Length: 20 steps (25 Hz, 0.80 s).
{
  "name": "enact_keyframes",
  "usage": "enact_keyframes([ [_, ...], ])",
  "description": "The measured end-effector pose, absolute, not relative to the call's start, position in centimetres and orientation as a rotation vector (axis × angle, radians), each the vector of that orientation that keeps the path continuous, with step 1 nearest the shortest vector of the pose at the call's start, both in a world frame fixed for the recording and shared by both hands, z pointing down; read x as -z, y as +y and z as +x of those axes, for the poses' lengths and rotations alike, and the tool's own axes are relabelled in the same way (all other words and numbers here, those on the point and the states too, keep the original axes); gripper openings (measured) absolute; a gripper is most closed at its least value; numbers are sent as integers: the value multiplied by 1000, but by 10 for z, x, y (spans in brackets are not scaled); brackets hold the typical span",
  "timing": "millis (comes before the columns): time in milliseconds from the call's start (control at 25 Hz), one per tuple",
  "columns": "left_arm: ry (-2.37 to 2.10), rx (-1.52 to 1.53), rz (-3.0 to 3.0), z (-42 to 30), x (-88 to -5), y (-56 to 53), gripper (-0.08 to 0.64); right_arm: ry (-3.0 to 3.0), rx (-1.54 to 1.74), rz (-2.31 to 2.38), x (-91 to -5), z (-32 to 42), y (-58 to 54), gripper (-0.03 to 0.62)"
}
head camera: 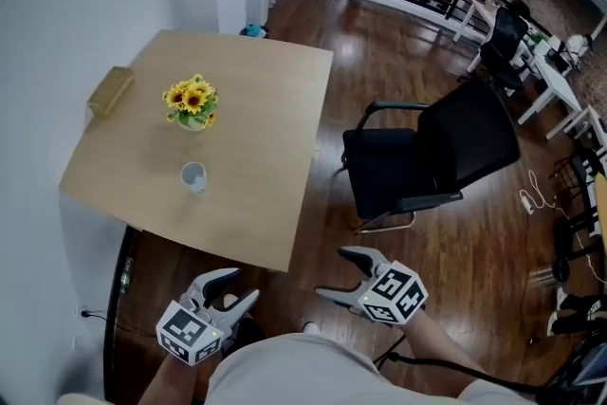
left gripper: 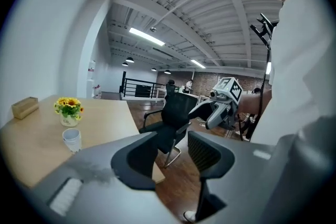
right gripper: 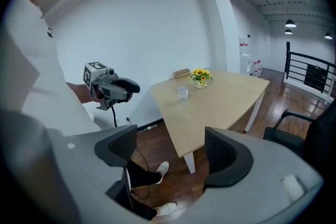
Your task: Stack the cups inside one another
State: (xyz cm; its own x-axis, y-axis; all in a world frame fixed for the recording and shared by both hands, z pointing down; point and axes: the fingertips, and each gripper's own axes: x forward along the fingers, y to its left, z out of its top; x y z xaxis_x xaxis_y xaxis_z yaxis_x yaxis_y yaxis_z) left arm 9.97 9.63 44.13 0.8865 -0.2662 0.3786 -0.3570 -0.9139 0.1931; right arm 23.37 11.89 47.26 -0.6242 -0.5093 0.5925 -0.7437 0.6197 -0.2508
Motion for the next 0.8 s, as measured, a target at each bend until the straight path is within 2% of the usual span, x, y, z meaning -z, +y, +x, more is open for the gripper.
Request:
enact_keyframes([
  [520, -456, -590, 2779, 202, -418, 232, 193, -2481, -661, 1006, -443, 318, 261, 405],
  [800, -469, -601, 2776, 211, -416, 252, 193, -2487, -659, 991, -446, 320, 282, 405],
])
